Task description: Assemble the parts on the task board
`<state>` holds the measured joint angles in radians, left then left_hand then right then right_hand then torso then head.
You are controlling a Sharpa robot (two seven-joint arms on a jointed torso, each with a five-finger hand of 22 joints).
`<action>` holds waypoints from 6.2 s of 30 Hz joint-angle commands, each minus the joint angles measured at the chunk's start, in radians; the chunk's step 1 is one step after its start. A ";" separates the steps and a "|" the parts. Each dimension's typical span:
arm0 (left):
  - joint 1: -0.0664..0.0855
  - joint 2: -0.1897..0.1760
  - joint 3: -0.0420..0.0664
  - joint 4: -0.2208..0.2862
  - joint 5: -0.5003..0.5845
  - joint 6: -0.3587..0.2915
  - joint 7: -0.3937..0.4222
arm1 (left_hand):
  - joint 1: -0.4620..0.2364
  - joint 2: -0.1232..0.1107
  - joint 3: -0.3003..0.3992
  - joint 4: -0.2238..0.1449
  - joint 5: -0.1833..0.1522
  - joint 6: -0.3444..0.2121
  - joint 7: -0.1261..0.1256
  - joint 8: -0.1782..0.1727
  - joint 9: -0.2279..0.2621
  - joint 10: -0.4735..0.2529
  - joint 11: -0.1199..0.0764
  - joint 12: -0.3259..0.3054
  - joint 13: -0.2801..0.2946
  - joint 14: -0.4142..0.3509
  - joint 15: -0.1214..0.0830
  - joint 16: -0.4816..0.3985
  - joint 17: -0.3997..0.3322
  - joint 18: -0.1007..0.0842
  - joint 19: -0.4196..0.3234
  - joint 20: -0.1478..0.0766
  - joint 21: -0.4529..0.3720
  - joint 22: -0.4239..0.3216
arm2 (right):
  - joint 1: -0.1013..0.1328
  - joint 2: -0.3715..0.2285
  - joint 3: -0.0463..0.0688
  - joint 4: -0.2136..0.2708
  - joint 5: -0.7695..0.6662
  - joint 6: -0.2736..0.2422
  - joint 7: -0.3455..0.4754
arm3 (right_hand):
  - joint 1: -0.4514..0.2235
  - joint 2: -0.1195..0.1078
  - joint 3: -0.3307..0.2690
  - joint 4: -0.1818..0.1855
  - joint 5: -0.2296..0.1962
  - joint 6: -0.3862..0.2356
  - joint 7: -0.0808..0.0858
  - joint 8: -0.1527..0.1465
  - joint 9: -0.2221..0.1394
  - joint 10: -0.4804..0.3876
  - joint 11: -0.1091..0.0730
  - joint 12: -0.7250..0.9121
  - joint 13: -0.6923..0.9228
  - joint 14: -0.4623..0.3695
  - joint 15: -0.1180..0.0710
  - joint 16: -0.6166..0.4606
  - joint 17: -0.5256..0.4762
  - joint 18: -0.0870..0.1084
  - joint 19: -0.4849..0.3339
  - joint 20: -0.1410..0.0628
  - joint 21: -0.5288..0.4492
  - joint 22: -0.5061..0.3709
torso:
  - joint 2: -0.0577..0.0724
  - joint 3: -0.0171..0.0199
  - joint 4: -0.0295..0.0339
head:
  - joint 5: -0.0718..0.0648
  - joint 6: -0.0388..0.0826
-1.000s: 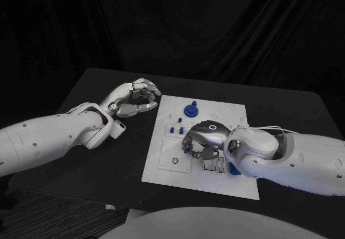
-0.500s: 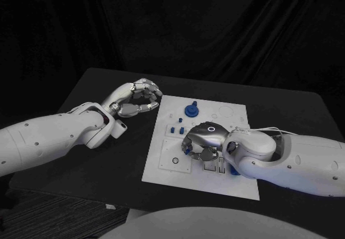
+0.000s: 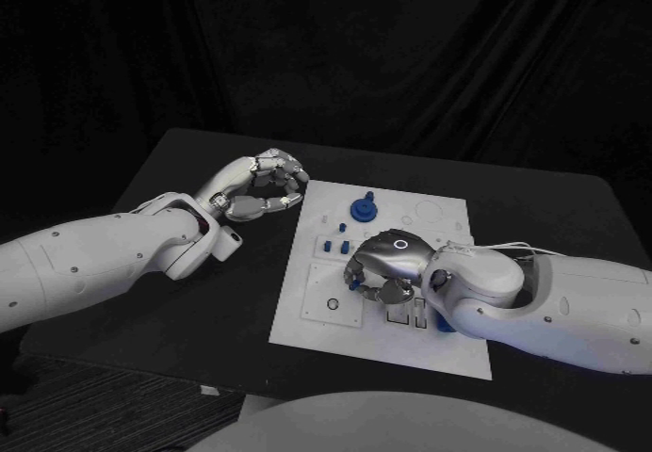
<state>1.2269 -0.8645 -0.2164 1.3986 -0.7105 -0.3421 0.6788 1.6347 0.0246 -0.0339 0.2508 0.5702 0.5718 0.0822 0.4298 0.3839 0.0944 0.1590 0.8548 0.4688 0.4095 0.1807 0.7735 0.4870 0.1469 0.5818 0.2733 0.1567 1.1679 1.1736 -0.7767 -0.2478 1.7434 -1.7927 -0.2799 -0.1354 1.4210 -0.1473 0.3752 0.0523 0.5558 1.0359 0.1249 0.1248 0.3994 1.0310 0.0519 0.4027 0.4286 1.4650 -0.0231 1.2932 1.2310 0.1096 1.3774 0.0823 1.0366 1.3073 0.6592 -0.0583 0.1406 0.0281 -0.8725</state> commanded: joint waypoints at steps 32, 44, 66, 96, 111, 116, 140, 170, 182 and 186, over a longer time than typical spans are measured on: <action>-0.011 0.010 0.001 -0.009 0.007 0.021 0.006 | 0.011 0.007 0.006 -0.010 0.003 -0.008 0.002 0.004 -0.004 0.001 0.011 0.007 -0.004 0.005 0.007 -0.006 -0.002 0.013 0.010 0.000 -0.005 0.004 | -0.012 0.018 0.000 -0.023 -0.019 0.017 -0.002 | -0.002 -0.004 0.003 -0.004 -0.013 0.002 0.000 -0.004 0.000 0.006 0.006 -0.005 -0.004 0.008 0.004 -0.004 -0.004 -0.008 -0.003 0.002 -0.006 0.129 | -0.002 -0.0015 0.0014 | -0.003 0.000; -0.012 0.012 0.001 -0.011 0.007 0.023 0.001 | 0.015 0.010 0.009 -0.015 0.004 -0.009 0.004 0.005 -0.006 0.001 0.015 0.007 -0.005 0.007 0.008 -0.006 -0.002 0.013 0.012 0.000 -0.004 0.007 | -0.012 0.013 0.000 -0.024 -0.019 0.005 0.005 | -0.057 -0.030 -0.039 0.031 -0.301 -0.234 0.004 -0.061 -0.081 -0.129 0.043 -0.083 -0.049 -0.014 0.035 -0.023 -0.033 0.000 -0.032 0.028 -0.070 0.112 | -0.001 -0.0001 0.0010 | -0.001 0.000; -0.013 0.002 0.001 -0.008 0.007 0.026 -0.010 | 0.018 0.011 0.011 -0.019 0.004 -0.011 0.006 0.005 -0.007 0.002 0.018 0.007 -0.007 0.008 0.008 -0.006 -0.003 0.013 0.014 0.000 -0.003 0.010 | 0.051 -0.121 0.001 0.024 0.068 -0.143 0.003 | 0.063 -0.044 -0.267 0.239 -0.376 -0.383 -0.032 -0.022 -0.233 -0.365 0.079 -0.088 -0.161 -0.052 0.042 -0.025 -0.072 0.012 -0.059 0.040 -0.158 0.102 | 0.000 0.0008 0.0005 | -0.011 0.000; -0.016 0.004 0.001 -0.013 0.007 0.035 -0.015 | 0.023 0.012 0.015 -0.030 0.009 -0.008 0.014 0.008 -0.011 0.003 0.016 0.007 -0.010 0.019 0.010 -0.005 -0.003 0.011 0.021 -0.001 0.002 0.020 | 0.121 -0.246 0.000 0.014 0.114 0.098 -0.148 | -0.037 -0.122 -0.333 0.245 -0.478 -0.234 -0.072 -0.042 -0.264 -0.288 0.090 -0.107 -0.292 -0.026 0.073 -0.012 -0.092 0.003 -0.012 0.065 -0.110 0.112 | 0.001 0.0044 -0.0029 | -0.022 0.000; -0.018 0.005 0.001 -0.014 0.007 0.042 -0.017 | 0.026 0.014 0.019 -0.035 0.014 -0.011 0.015 0.007 -0.013 0.003 0.019 0.006 -0.012 0.023 0.010 -0.005 -0.004 0.010 0.024 -0.001 0.005 0.026 | 0.075 -0.207 0.000 -0.029 0.114 0.008 -0.068 | 0.077 0.002 -0.236 0.189 -0.307 -0.114 0.026 -0.037 -0.291 -0.072 0.058 -0.163 -0.359 0.011 0.047 0.035 -0.052 -0.012 0.036 0.043 -0.007 0.135 | -0.001 0.0012 -0.0005 | -0.020 0.000; -0.019 0.005 0.001 -0.015 0.007 0.044 -0.018 | 0.026 0.014 0.019 -0.035 0.014 -0.011 0.015 0.007 -0.013 0.003 0.019 0.006 -0.012 0.023 0.010 -0.005 -0.004 0.010 0.024 -0.001 0.005 0.026 | 0.068 -0.197 0.000 -0.038 0.114 -0.005 -0.054 | 0.074 0.013 -0.224 0.177 -0.311 -0.082 0.035 -0.036 -0.297 -0.024 0.051 -0.182 -0.363 0.018 0.041 0.042 -0.044 -0.015 0.044 0.037 0.014 0.140 | 0.000 0.0010 0.0007 | -0.022 0.000; -0.023 0.005 0.001 -0.015 0.007 0.059 -0.032 | 0.028 0.018 0.025 -0.046 0.015 -0.007 0.024 0.009 -0.017 0.004 0.022 0.005 -0.016 0.030 0.012 -0.006 -0.006 0.007 0.029 -0.003 0.012 0.039 | 0.058 -0.203 0.000 -0.031 0.156 -0.001 -0.019 | 0.135 0.025 0.013 0.086 -0.474 0.086 0.001 -0.029 -0.310 0.192 0.013 -0.306 -0.367 0.034 0.006 0.044 -0.037 -0.027 0.068 0.004 0.084 0.154 | 0.001 0.0010 -0.0005 | -0.018 0.000; -0.024 0.011 0.001 -0.019 0.007 0.078 -0.044 | 0.023 0.022 0.031 -0.062 0.016 -0.010 0.025 0.005 -0.028 0.005 0.031 0.002 -0.023 0.043 0.010 -0.008 -0.010 0.004 0.049 -0.008 0.036 0.071 | 0.059 -0.212 0.000 -0.038 0.135 0.025 -0.084 | -0.029 -0.046 -0.170 0.118 -0.496 -0.023 0.019 -0.058 -0.325 0.049 0.047 -0.316 -0.359 0.006 0.037 0.009 -0.088 -0.009 0.024 0.034 -0.025 0.128 | 0.000 0.0009 0.0020 | -0.026 0.000; -0.026 0.014 0.001 -0.021 0.007 0.085 -0.049 | 0.020 0.024 0.033 -0.066 0.016 -0.004 0.031 0.007 -0.030 0.006 0.031 0.002 -0.025 0.045 0.010 -0.009 -0.011 0.003 0.051 -0.010 0.042 0.081 | 0.058 -0.207 0.000 -0.044 0.132 -0.002 -0.078 | 0.036 -0.001 -0.156 0.095 -0.376 0.035 0.012 -0.035 -0.299 0.102 0.032 -0.269 -0.349 0.004 0.026 0.008 -0.091 -0.008 0.024 0.024 -0.032 0.128 | -0.001 0.0010 0.0008 | -0.024 0.000; -0.026 0.014 0.001 -0.022 0.007 0.087 -0.052 | 0.020 0.024 0.033 -0.066 0.016 -0.003 0.032 0.007 -0.030 0.006 0.031 0.002 -0.025 0.045 0.010 -0.009 -0.011 0.003 0.051 -0.010 0.043 0.081 | 0.058 -0.204 0.000 -0.046 0.132 -0.019 -0.065 | 0.042 0.003 -0.142 0.096 -0.372 0.049 0.009 -0.031 -0.293 0.131 0.025 -0.260 -0.350 0.006 0.020 0.010 -0.087 -0.009 0.028 0.020 -0.023 0.131 | 0.000 0.0013 0.0001 | -0.023 0.000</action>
<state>1.2026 -0.8525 -0.2164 1.3752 -0.7103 -0.2673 0.6217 1.6540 0.0439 -0.0009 0.1901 0.5818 0.5683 0.1073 0.4336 0.3551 0.0980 0.1842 0.8586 0.4443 0.4490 0.1914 0.7702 0.4776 0.1467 0.6284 0.2626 0.1931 1.2478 1.2345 -0.9809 -0.2480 1.6981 -1.6506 -0.2715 -0.1955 1.4530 -0.1473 0.2292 0.1491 0.1779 1.0808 0.1340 0.0881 0.1054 1.1558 0.0787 0.1395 0.0780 1.4670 0.0034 1.3050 1.1414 0.0937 1.4014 0.1085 1.0068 1.3073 0.6586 -0.0572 0.1413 0.0048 -0.8725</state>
